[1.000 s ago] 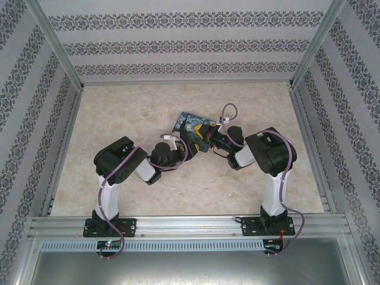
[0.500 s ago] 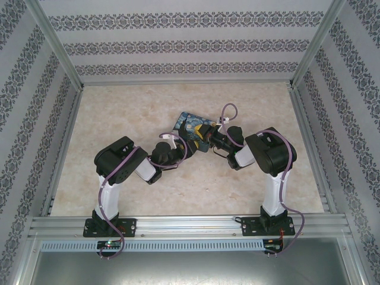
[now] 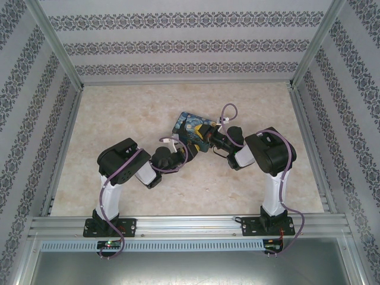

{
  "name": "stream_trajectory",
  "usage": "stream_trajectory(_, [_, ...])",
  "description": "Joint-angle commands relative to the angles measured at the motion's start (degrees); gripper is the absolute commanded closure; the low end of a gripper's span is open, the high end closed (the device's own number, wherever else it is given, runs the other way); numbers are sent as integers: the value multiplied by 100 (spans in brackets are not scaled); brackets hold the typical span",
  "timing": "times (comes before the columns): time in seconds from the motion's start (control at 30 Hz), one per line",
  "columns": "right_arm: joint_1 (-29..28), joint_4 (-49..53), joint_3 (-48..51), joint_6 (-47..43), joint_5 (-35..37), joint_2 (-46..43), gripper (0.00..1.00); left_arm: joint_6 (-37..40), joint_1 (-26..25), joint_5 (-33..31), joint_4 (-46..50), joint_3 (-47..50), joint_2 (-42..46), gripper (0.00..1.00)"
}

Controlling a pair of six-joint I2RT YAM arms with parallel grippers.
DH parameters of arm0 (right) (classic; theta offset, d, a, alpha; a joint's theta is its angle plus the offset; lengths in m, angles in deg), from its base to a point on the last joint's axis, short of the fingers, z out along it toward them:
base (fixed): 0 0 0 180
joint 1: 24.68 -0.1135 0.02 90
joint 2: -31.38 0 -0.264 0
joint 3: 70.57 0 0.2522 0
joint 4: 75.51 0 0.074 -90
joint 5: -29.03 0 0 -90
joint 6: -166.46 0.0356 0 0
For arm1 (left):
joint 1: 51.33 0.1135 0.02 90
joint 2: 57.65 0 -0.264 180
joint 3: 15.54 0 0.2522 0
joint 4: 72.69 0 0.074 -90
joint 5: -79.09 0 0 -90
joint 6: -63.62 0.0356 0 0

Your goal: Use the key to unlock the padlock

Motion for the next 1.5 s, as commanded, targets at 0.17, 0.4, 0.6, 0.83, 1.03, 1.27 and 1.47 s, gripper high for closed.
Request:
stream_trajectory(0.17, [-17,165,86,-12,-15,212,100,-218,-89,-595,122,89,-137,38])
stream_trajectory(0.4, [-20,154,102,-12,-16,212,100,-115,-81,-657,791,-32,-177,46])
stream_trajectory(0.6, [-22,153,101,-10,-17,216,100,232,-82,-572,1357,-138,-128,49])
stream_trajectory(0.83, [-19,145,108,-11,-21,238,100,589,-81,-567,1571,-235,-140,59])
stream_trajectory(1.03, [-23,144,93,-4,-16,256,100,505,-81,-580,1297,-220,-231,59])
stream_trajectory(1.27, [-25,116,90,10,-11,300,100,414,-81,-649,1207,-241,-355,66])
stream_trajectory(1.47, [-24,90,102,14,-9,317,100,365,-81,-729,1254,-283,-403,74])
